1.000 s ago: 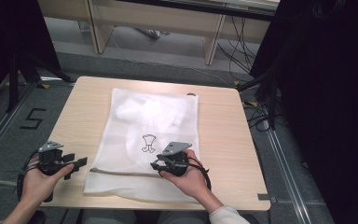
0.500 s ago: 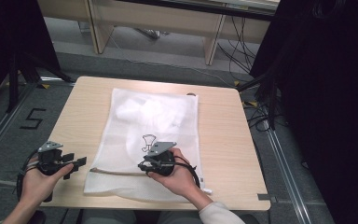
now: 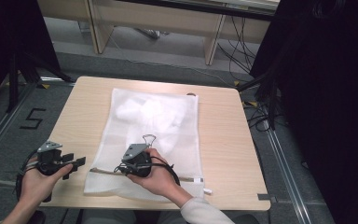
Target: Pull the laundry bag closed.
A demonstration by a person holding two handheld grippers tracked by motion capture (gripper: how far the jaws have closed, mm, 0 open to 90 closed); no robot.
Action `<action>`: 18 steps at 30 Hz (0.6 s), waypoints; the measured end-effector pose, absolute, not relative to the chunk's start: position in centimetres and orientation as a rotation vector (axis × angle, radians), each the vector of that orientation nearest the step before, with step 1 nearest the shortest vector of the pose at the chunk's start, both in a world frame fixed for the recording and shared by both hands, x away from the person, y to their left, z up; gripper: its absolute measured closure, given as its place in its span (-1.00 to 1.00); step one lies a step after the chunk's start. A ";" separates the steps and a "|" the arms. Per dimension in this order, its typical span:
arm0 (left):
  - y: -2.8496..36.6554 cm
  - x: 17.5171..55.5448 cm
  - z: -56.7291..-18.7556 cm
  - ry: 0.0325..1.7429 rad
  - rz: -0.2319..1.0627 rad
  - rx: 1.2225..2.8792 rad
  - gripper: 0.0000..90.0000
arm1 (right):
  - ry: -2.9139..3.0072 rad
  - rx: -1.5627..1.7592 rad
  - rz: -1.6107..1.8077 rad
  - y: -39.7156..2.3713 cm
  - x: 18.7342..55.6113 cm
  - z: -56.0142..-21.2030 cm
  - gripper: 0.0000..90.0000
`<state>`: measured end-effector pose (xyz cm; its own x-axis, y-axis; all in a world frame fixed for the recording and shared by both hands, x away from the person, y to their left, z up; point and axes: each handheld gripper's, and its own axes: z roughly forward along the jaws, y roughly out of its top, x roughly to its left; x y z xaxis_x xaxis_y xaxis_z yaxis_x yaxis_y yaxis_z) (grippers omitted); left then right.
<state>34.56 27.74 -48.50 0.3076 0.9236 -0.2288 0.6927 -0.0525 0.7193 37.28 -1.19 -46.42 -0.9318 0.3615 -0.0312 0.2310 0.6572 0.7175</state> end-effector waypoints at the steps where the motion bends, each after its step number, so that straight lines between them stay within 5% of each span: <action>1: 27.8 34.5 -48.5 1.450 0.376 1.816 -0.02 | 2.701 0.487 1.134 -1.2 37.3 -46.4 0.60; 18: 28.1 34.6 -48.6 1.462 0.375 1.807 0.03 | 2.759 0.412 1.137 3.0 37.6 -47.4 0.71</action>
<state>34.56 28.08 -48.59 0.2993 0.9256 -0.2315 0.7001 -0.0482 0.7124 37.58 3.02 -47.36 -0.9545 0.2980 -0.0148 0.2010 0.6788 0.7062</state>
